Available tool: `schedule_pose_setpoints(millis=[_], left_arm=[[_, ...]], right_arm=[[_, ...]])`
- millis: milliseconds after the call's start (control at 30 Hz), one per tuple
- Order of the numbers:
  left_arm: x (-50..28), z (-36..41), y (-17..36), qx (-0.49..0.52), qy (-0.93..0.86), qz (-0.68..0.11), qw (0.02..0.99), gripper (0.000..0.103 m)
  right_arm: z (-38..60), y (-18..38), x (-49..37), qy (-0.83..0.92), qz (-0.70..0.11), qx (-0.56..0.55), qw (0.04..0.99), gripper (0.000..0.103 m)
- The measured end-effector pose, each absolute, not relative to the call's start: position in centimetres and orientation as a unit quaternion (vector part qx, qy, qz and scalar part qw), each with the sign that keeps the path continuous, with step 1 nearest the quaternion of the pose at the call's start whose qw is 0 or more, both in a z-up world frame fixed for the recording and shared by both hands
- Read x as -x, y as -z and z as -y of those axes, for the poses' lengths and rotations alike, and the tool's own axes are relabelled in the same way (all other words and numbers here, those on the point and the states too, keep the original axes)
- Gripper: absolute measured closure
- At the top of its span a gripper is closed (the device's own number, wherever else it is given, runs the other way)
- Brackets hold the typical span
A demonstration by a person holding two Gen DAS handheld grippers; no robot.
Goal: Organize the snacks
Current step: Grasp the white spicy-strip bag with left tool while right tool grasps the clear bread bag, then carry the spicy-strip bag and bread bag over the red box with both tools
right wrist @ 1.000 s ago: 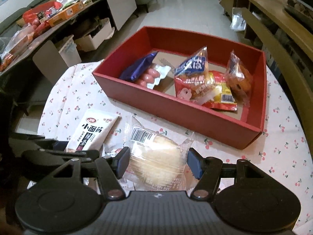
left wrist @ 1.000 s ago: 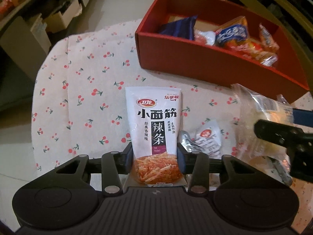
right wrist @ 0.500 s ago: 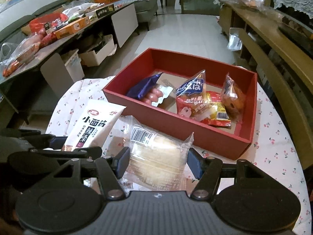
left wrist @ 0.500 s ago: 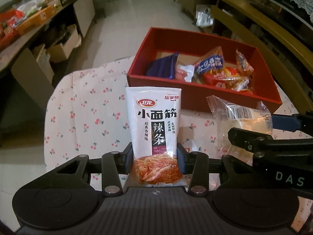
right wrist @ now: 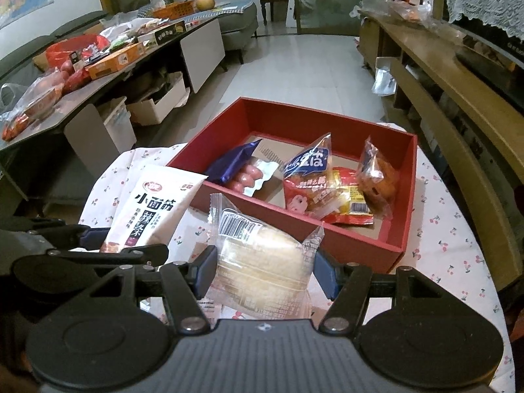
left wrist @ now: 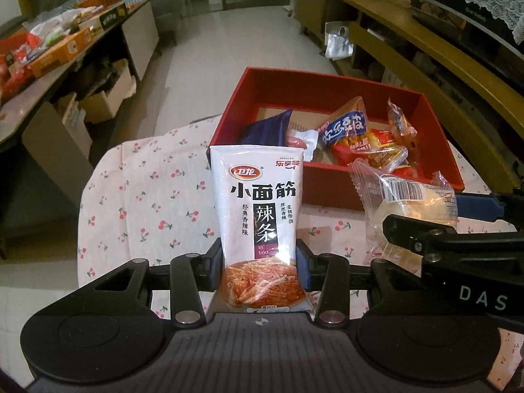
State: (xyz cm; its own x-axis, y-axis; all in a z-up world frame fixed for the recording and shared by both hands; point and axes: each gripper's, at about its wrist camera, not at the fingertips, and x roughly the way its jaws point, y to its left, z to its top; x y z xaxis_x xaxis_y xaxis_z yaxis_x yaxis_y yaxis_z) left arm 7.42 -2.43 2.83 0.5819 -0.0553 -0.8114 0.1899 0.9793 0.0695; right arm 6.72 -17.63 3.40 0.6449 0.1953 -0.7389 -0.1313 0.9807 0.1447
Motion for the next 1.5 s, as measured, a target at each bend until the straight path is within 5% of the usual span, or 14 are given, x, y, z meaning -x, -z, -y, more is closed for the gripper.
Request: schedule_pose_setpoints(millis=[1500], left_arm=[[-8.2, 5.0, -5.2, -0.099, 0.071, -0.399, 0.909, 0.054]], right_arm=[[19.9, -5.5, -6.9, -0.060, -0.367, -0.058, 0.926, 0.034]])
